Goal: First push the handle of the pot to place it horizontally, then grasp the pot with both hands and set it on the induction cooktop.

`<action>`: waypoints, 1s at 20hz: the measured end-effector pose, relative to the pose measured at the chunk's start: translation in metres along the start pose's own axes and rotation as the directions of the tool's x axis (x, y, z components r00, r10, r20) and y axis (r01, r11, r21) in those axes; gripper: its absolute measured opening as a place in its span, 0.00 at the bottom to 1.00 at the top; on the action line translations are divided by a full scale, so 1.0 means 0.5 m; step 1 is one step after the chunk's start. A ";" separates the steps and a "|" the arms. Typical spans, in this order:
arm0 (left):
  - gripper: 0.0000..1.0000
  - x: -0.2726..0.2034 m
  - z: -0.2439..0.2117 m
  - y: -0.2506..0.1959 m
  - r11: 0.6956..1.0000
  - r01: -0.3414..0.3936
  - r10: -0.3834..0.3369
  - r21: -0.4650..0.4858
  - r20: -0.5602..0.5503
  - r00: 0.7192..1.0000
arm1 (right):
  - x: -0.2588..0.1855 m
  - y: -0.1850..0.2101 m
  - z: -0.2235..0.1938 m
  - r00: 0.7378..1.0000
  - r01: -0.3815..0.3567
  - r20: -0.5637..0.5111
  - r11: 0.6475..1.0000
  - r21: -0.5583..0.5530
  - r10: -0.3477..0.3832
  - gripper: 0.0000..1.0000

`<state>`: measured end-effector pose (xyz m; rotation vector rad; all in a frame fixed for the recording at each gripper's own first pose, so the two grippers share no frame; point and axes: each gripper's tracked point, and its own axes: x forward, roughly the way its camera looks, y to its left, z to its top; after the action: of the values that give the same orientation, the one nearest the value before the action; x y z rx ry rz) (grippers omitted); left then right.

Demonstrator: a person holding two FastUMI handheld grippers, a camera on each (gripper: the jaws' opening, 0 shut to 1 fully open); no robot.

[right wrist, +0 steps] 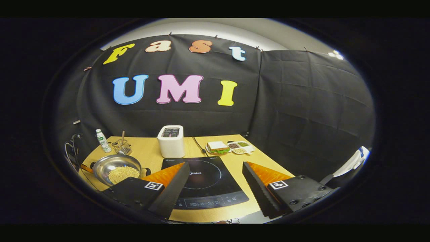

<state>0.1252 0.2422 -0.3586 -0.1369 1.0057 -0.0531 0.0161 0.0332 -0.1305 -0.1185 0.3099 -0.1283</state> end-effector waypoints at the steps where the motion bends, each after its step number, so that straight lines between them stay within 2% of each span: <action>1: 0.05 0.000 0.001 0.002 1.000 -0.003 0.003 0.002 0.001 1.000 | 0.000 -0.002 0.000 1.000 -0.001 0.001 1.000 -0.002 0.001 0.98; 5: 0.05 -0.007 0.001 0.002 1.000 -0.010 0.010 0.002 0.011 1.000 | -0.002 -0.002 -0.006 1.000 -0.008 -0.007 1.000 -0.004 0.008 0.98; 8: 0.06 -0.027 -0.005 0.017 0.999 -0.050 0.051 -0.007 0.019 0.999 | 0.004 0.003 -0.010 1.000 -0.020 -0.014 1.000 0.002 0.020 0.96; 10: 0.06 -0.052 -0.009 0.023 0.998 -0.062 0.062 -0.005 0.039 0.997 | 0.010 0.018 -0.011 0.999 -0.039 -0.019 0.999 0.022 0.039 0.98; 15: 0.24 -0.100 -0.015 0.054 0.993 -0.113 0.115 -0.029 0.082 0.990 | 0.028 0.066 -0.028 0.994 -0.100 -0.045 0.994 0.049 0.102 0.99; 17: 0.25 -0.116 -0.013 0.062 0.991 -0.132 0.134 -0.028 0.102 0.986 | 0.036 0.084 -0.036 0.990 -0.124 -0.060 0.991 0.050 0.127 0.99; 19: 0.43 -0.133 -0.013 0.061 0.991 -0.135 0.134 0.000 0.114 0.984 | 0.046 0.102 -0.043 0.986 -0.144 -0.075 0.988 0.054 0.148 0.99; 20: 0.46 -0.140 -0.008 0.064 0.989 -0.148 0.144 0.017 0.124 0.982 | 0.052 0.113 -0.048 0.983 -0.155 -0.086 0.986 0.058 0.159 0.99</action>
<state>0.0836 0.2813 -0.3064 -0.0412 0.8901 0.0753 0.0394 0.0829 -0.1686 -0.0374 0.4043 0.0152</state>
